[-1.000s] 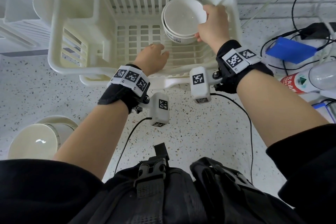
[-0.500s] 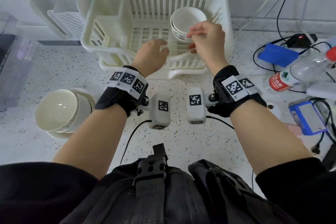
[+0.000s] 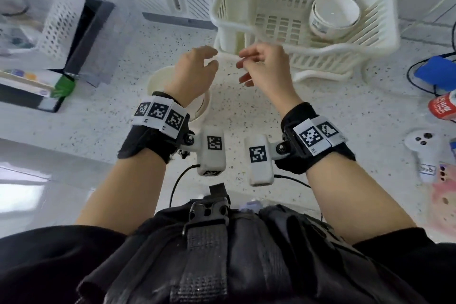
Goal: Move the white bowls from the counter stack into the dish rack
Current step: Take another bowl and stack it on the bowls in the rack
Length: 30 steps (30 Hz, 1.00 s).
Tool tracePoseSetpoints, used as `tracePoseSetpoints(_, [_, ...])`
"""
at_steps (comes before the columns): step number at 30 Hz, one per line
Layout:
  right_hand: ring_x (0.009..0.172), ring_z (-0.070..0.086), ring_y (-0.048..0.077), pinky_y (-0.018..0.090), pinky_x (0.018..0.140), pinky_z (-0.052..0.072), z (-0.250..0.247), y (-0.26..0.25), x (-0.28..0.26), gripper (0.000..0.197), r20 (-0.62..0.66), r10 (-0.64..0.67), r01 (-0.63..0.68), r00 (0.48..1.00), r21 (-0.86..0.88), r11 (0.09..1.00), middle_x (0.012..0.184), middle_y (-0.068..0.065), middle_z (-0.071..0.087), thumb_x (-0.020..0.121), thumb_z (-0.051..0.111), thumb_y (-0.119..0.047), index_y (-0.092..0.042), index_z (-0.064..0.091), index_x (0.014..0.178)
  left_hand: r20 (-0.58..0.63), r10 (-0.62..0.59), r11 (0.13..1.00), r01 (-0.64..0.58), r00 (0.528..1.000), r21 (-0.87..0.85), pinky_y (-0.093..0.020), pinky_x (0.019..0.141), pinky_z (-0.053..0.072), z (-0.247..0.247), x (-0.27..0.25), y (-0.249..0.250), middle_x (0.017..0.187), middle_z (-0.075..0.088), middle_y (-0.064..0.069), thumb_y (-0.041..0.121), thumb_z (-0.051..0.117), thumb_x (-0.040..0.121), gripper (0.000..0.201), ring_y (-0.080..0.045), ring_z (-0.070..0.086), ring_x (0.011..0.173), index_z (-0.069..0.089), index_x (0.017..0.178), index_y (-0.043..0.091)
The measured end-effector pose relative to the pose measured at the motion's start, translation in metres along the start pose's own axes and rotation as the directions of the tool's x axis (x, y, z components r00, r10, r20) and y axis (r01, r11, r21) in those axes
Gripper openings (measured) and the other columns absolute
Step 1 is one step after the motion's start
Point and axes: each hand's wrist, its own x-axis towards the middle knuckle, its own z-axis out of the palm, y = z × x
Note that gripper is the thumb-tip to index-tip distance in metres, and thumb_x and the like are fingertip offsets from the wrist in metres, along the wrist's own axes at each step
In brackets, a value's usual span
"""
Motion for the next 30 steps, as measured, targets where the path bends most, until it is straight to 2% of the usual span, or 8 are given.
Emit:
tracePoseSetpoints(3, [0.069, 0.072, 0.018, 0.031, 0.069, 0.062, 0.047, -0.009, -0.009, 0.023, 0.108, 0.075, -0.068, 0.991, -0.06, 0.996, 0.096, 0.005, 0.07, 0.088, 0.057, -0.005, -0.008, 0.066, 0.109, -0.033, -0.046, 0.999, 0.045, 0.998, -0.015, -0.024, 0.098, 0.035, -0.029, -0.01, -0.042, 0.136, 0.055, -0.003, 0.017, 0.044, 0.095, 0.037, -0.021, 0.05, 0.124, 0.052, 0.13, 0.015])
tracePoseSetpoints(7, [0.1, 0.067, 0.031, 0.047, 0.091, 0.055, 0.092, -0.02, -0.015, 0.043, 0.147, 0.179, -0.153, 0.973, -0.175, 0.973, 0.119, 0.009, 0.062, 0.085, 0.062, -0.015, -0.005, 0.057, 0.126, -0.049, -0.069, 0.998, 0.069, 0.996, -0.017, -0.02, 0.092, 0.032, -0.058, -0.018, -0.09, 0.135, 0.055, -0.005, 0.015, 0.045, 0.094, 0.037, -0.021, 0.05, 0.125, 0.052, 0.13, 0.012])
tracePoseSetpoints(10, [0.096, 0.067, 0.038, 0.05, 0.088, 0.056, 0.113, -0.02, -0.015, 0.042, 0.112, 0.23, -0.199, 0.967, -0.236, 0.951, 0.125, 0.018, 0.058, 0.085, 0.063, -0.018, 0.001, 0.055, 0.122, -0.031, -0.079, 0.997, 0.079, 0.996, -0.001, -0.023, 0.097, 0.035, -0.068, -0.02, -0.119, 0.134, 0.056, -0.008, 0.015, 0.046, 0.094, 0.037, -0.022, 0.051, 0.124, 0.051, 0.13, 0.009])
tracePoseSetpoints(14, [0.071, 0.072, 0.033, 0.043, 0.067, 0.062, 0.129, -0.019, -0.011, 0.035, 0.115, 0.28, -0.228, 0.953, -0.335, 0.914, 0.119, 0.015, 0.059, 0.088, 0.058, -0.02, -0.005, 0.056, 0.12, 0.056, -0.125, 0.992, 0.123, 0.991, 0.036, -0.033, 0.104, 0.038, -0.062, -0.014, -0.144, 0.135, 0.055, -0.01, 0.014, 0.044, 0.094, 0.039, -0.025, 0.05, 0.125, 0.048, 0.132, 0.006])
tracePoseSetpoints(16, [0.078, 0.071, 0.035, 0.041, 0.068, 0.062, 0.135, -0.018, -0.008, 0.041, 0.112, 0.29, -0.228, 0.95, -0.387, 0.893, 0.122, 0.015, 0.057, 0.086, 0.058, -0.022, -0.009, 0.052, 0.124, 0.12, -0.149, 0.989, 0.146, 0.982, 0.029, -0.035, 0.105, 0.039, -0.056, -0.011, -0.15, 0.136, 0.054, -0.009, 0.013, 0.042, 0.094, 0.039, -0.026, 0.05, 0.125, 0.047, 0.132, 0.006])
tracePoseSetpoints(19, [0.103, 0.064, 0.035, 0.043, 0.09, 0.054, 0.143, -0.015, -0.002, 0.045, 0.096, 0.301, -0.214, 0.949, -0.504, 0.837, 0.125, 0.017, 0.057, 0.086, 0.058, -0.02, -0.009, 0.048, 0.128, 0.185, -0.11, 0.994, 0.103, 0.976, 0.047, -0.037, 0.098, 0.045, -0.045, -0.008, -0.156, 0.13, 0.059, -0.012, 0.011, 0.042, 0.092, 0.037, -0.029, 0.055, 0.117, 0.051, 0.128, 0.006])
tracePoseSetpoints(23, [0.119, 0.05, 0.039, 0.041, 0.093, 0.045, 0.145, -0.006, 0.006, 0.052, 0.098, 0.301, -0.179, 0.948, -0.619, 0.764, 0.133, 0.021, 0.047, 0.09, 0.047, -0.005, -0.012, 0.034, 0.14, 0.234, -0.094, 0.994, 0.076, 0.968, 0.084, -0.036, 0.092, 0.047, -0.034, -0.007, -0.163, 0.124, 0.061, -0.013, 0.009, 0.045, 0.09, 0.034, -0.031, 0.056, 0.113, 0.05, 0.123, 0.004])
tracePoseSetpoints(30, [0.109, 0.054, 0.039, 0.038, 0.072, 0.04, 0.149, -0.011, 0.013, 0.051, 0.136, 0.161, -0.006, 0.978, -0.745, 0.667, 0.125, 0.022, 0.049, 0.09, 0.047, 0.002, -0.011, 0.033, 0.137, 0.216, -0.058, 0.998, 0.049, 0.975, 0.049, -0.038, 0.09, 0.048, -0.03, -0.008, -0.167, 0.122, 0.061, -0.015, 0.008, 0.052, 0.087, 0.033, -0.032, 0.056, 0.112, 0.049, 0.12, 0.002])
